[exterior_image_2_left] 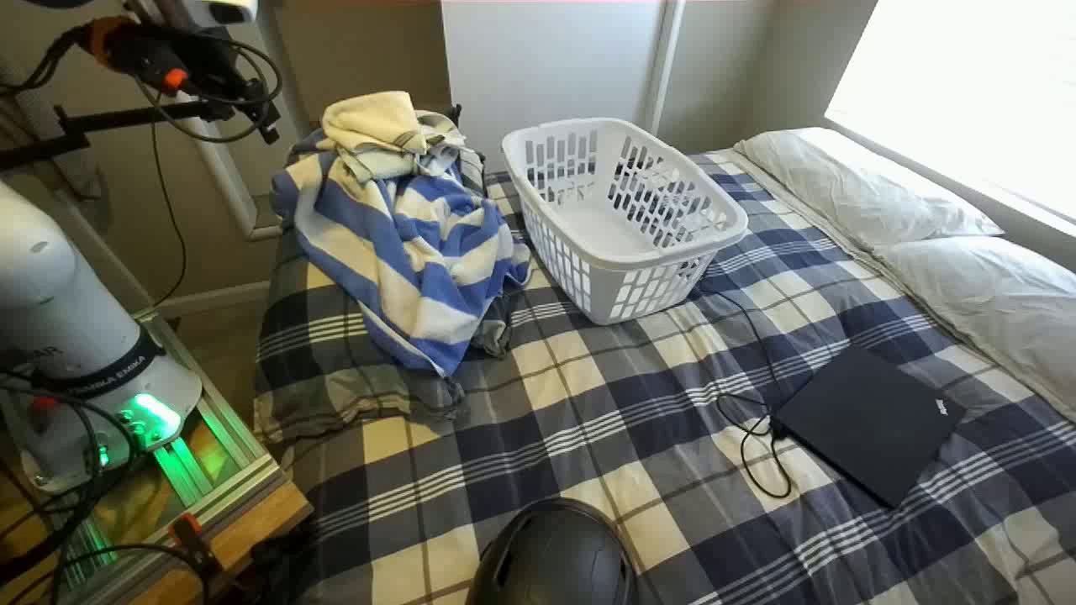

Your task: Put the towel inside the basket

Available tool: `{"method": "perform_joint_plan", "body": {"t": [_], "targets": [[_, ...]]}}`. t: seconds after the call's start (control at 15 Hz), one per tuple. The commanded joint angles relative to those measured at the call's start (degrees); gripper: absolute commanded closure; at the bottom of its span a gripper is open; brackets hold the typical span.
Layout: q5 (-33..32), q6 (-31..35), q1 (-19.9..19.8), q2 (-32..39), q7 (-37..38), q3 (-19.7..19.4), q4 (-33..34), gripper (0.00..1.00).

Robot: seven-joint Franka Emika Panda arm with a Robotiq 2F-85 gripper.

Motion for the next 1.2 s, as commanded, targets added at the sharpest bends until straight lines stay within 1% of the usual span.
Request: {"method": "perform_joint_plan", "body": {"t": [0.0, 0.4, 0.53, 0.73, 0.87, 1.0, 1.13], "targets": [[0.35, -0.23, -0.44, 0.07, -0.30, 0.34, 0.16, 0.00], [0.35, -0.23, -0.44, 0.07, -0.30, 0.34, 0.17, 0.00], [-0.54, 2.68, -0.98, 2.40, -2.41, -1.02, 0.35, 0.00], [-1.27, 6.63, -0.29, 7.92, -8.16, -4.13, 2.53, 0.00], [-0.14, 8.79, 1.59, 13.24, -13.59, -7.15, 4.85, 0.00], [1.66, 9.51, 3.98, 18.90, -19.51, -10.26, 7.92, 0.00], [0.82, 9.12, 4.57, 24.95, -23.69, -11.06, 12.23, 0.00]]}}
